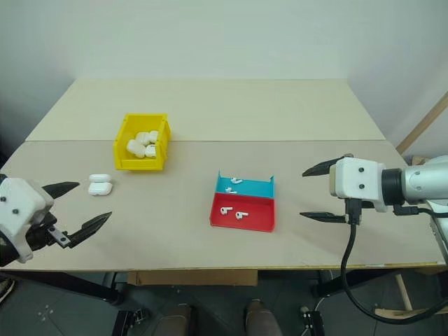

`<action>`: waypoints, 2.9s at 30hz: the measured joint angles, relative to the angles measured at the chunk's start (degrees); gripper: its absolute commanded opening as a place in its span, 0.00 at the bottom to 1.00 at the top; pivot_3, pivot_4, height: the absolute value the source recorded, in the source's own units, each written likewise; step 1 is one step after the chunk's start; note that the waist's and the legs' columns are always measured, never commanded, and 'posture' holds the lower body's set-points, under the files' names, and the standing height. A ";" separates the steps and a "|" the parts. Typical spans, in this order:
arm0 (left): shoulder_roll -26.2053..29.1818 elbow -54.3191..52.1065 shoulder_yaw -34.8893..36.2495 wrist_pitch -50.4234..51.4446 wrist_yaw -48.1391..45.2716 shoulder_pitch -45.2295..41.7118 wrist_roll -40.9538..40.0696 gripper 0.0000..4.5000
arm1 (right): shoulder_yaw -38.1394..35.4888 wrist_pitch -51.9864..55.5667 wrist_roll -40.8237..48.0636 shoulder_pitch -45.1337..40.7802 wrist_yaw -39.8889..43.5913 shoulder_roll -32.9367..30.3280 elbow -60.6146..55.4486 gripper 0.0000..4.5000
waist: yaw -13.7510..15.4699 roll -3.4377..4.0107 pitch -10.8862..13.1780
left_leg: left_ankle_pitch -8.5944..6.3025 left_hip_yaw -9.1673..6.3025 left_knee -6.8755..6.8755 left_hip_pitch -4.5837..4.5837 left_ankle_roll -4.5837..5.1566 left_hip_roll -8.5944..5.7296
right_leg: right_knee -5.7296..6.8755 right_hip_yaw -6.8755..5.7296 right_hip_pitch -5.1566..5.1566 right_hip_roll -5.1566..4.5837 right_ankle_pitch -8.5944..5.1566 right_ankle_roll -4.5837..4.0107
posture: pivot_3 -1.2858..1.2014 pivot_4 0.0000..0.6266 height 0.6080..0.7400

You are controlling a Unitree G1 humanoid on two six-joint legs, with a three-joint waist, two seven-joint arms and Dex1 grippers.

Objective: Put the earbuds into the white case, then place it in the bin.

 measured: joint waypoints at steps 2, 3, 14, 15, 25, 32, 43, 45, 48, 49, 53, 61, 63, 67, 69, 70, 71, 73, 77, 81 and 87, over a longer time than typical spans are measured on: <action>1.93 -0.35 0.00 8.01 1.71 -2.88 -2.64 1.00 | 0.20 0.00 -0.04 -0.01 0.48 -0.11 -0.03 1.00 | 0.04 -0.01 0.01 | 0.00 0.00 0.01 -0.01 0.00 -0.01 | -0.01 0.00 0.00 -0.01 -0.03 0.05 | 0.52 0.24 1.00; 2.53 -0.21 -0.32 13.76 3.28 -6.46 -4.20 1.00 | 0.35 0.02 -0.07 -0.02 0.58 -0.12 -0.01 1.00 | 0.17 -0.01 0.01 | 0.00 -0.01 0.01 0.00 0.00 -0.03 | 0.01 -0.01 0.01 -0.02 -0.03 0.06 | 0.52 0.24 1.00; 9.09 23.50 -19.50 38.27 13.16 -37.07 -5.68 1.00 | 2.61 1.57 -0.15 0.57 -0.34 0.64 -1.16 1.00 | -0.08 -0.14 0.07 | 0.00 -0.09 -0.01 -0.07 0.00 -0.08 | 0.07 -0.03 -0.08 -0.01 0.08 -0.12 | 0.52 0.24 1.00; 10.21 27.80 -22.06 38.27 13.65 -40.30 -5.47 1.00 | 2.88 1.84 -0.16 0.37 -0.58 0.78 -1.15 1.00 | -0.08 -0.16 0.08 | 0.00 -0.09 -0.01 -0.10 0.00 -0.09 | 0.07 -0.03 -0.10 -0.01 0.08 -0.12 | 0.52 0.24 1.00; 12.05 50.38 -39.05 38.27 13.24 -60.42 -2.57 1.00 | 4.22 3.48 -0.12 -0.28 -1.86 1.07 -1.62 1.00 | 0.12 -0.17 0.09 | 0.01 -0.13 0.05 -0.58 -0.02 -0.16 | 0.25 -0.05 -0.58 -0.04 0.09 -0.12 | 0.52 0.24 1.00; 6.63 68.41 -48.58 37.54 11.10 -72.62 4.38 1.00 | 4.66 3.75 -0.30 -0.64 -1.92 1.14 -1.25 1.00 | 0.04 -0.19 0.09 | 0.01 -0.15 0.10 -0.60 -0.02 -0.20 | 0.30 -0.06 -0.59 -0.04 0.07 -0.10 | 0.52 0.24 1.00; 2.11 84.75 -60.78 28.06 1.42 -79.93 12.71 1.00 | 4.67 6.07 -0.31 -0.42 -2.23 1.15 -1.44 1.00 | 0.14 -0.19 0.08 | 0.02 -0.18 0.16 -0.65 -0.03 -0.22 | 0.36 -0.09 -0.60 -0.06 0.07 -0.09 | 0.52 0.24 1.00; 0.69 87.03 -62.60 25.66 -0.08 -80.78 14.20 1.00 | 4.67 6.32 -0.36 -0.41 -2.40 1.15 -1.47 1.00 | 0.15 -0.19 0.08 | 0.02 -0.19 0.17 -0.67 -0.03 -0.22 | 0.35 -0.09 -0.60 -0.06 0.07 -0.09 | 0.52 0.24 1.00; -1.79 90.30 -64.81 22.69 -2.66 -82.64 16.11 1.00 | 4.65 6.93 -0.38 -0.29 -3.14 1.12 -1.89 1.00 | 0.17 -0.19 0.08 | 0.02 -0.24 0.22 -0.77 -0.02 -0.22 | 0.33 -0.14 -0.62 -0.06 0.08 -0.09 | 0.52 0.24 1.00; -2.12 90.97 -65.23 21.90 -3.19 -82.98 16.70 1.00 | 4.61 7.10 -0.35 -0.14 -3.21 1.10 -2.21 1.00 | 0.17 -0.19 0.08 | 0.02 -0.25 0.23 -0.81 -0.02 -0.22 | 0.33 -0.14 -0.65 -0.06 0.08 -0.09 | 0.52 0.24 1.00; -3.20 94.48 -65.93 19.62 -4.63 -84.89 18.32 1.00 | 4.29 8.38 -0.29 1.67 -3.57 0.93 -3.24 1.00 | 0.08 -0.19 0.08 | 0.02 -0.26 0.25 -0.85 -0.02 -0.22 | 0.36 -0.14 -0.71 -0.06 0.08 -0.09 | 0.52 0.24 1.00; -3.92 97.37 -66.08 19.71 -5.34 -85.57 20.17 1.00 | 3.26 9.33 -0.08 3.13 -4.34 0.33 -4.42 1.00 | 0.11 -0.19 0.08 | 0.02 -0.28 0.33 -0.88 -0.02 -0.23 | 0.39 -0.15 -0.71 -0.06 0.08 -0.06 | 0.52 0.24 1.00; -3.90 97.97 -65.95 19.72 -5.31 -85.57 20.33 1.00 | 3.13 9.47 -0.11 3.58 -4.38 0.33 -4.41 1.00 | 0.12 -0.19 0.08 | 0.02 -0.29 0.33 -0.89 -0.02 -0.23 | 0.39 -0.16 -0.71 -0.06 0.08 -0.06 | 0.52 0.24 1.00; -3.94 100.39 -64.43 19.55 -4.38 -85.56 20.90 1.00 | 3.18 9.47 -0.56 3.74 -4.58 0.33 -4.30 1.00 | 0.04 -0.20 0.08 | 0.02 -0.29 0.34 -0.87 -0.02 -0.23 | 0.41 -0.16 -0.71 -0.06 0.08 -0.06 | 0.52 0.24 1.00; -4.18 101.88 -63.60 18.89 -3.53 -85.57 21.46 1.00 | 3.31 9.47 -0.62 3.33 -4.74 0.34 -4.12 1.00 | 0.07 -0.19 0.08 | 0.02 -0.29 0.35 -0.87 -0.02 -0.23 | 0.42 -0.16 -0.71 -0.06 0.08 -0.06 | 0.52 0.24 1.00; -4.46 102.62 -63.16 18.43 -3.12 -85.57 21.66 1.00 | 3.47 9.47 -0.63 2.85 -4.84 0.34 -3.96 1.00 | 0.09 -0.19 0.08 | 0.02 -0.29 0.36 -0.87 -0.02 -0.23 | 0.42 -0.16 -0.70 -0.06 0.09 -0.06 | 0.52 0.24 1.00; -4.93 103.42 -62.73 17.92 -2.79 -85.57 21.77 1.00 | 3.55 9.47 -0.69 2.22 -5.03 0.34 -3.74 1.00 | 0.11 -0.19 0.08 | 0.02 -0.29 0.37 -0.87 -0.02 -0.23 | 0.42 -0.16 -0.70 -0.06 0.09 -0.06 | 0.52 0.24 1.00; -6.13 104.66 -62.37 17.00 -2.56 -85.57 22.16 1.00 | 3.55 9.47 -0.89 1.76 -5.47 0.34 -3.53 1.00 | 0.15 -0.20 0.08 | 0.02 -0.30 0.38 -0.89 -0.02 -0.23 | 0.41 -0.18 -0.69 -0.06 0.09 -0.06 | 0.52 0.24 1.00; -7.38 107.28 -61.80 16.17 -2.58 -85.57 23.90 1.00 | 3.55 9.47 -1.11 2.03 -5.52 0.33 -3.29 1.00 | 0.19 -0.20 0.08 | 0.02 -0.31 0.38 -0.94 -0.02 -0.24 | 0.38 -0.19 -0.70 -0.08 0.09 -0.05 | 0.52 0.24 1.00; -8.39 109.01 -60.33 14.67 -1.99 -85.58 24.78 1.00 | 3.40 9.57 -1.21 3.49 -5.63 0.13 -3.35 1.00 | 0.19 -0.21 0.08 | 0.02 -0.33 0.40 -0.92 -0.02 -0.24 | 0.42 -0.19 -0.70 -0.08 0.09 -0.05 | 0.52 0.24 1.00; -9.16 111.04 -58.48 12.25 -1.48 -85.83 26.04 1.00 | 2.88 9.81 -1.23 4.19 -5.96 -0.06 -3.58 1.00 | 0.18 -0.21 0.07 | 0.02 -0.32 0.42 -0.85 -0.02 -0.25 | 0.44 -0.19 -0.64 -0.08 0.10 -0.04 | 0.52 0.24 1.00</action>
